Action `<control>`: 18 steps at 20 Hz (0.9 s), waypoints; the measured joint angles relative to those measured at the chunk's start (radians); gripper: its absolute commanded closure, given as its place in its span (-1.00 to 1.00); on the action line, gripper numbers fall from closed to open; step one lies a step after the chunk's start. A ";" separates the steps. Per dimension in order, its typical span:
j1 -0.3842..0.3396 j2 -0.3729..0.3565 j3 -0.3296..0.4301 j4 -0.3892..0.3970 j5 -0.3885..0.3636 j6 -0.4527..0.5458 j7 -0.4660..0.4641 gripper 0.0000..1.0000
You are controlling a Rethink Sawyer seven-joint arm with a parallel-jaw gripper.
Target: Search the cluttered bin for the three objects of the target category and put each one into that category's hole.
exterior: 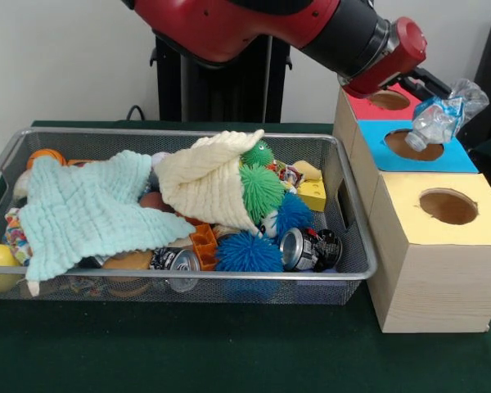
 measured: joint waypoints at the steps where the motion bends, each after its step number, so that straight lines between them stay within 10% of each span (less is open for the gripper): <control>1: 0.000 0.000 -0.001 -0.001 0.000 0.001 0.000 1.00; 18: 0.006 -0.013 -0.048 -0.004 0.000 0.069 0.000 1.00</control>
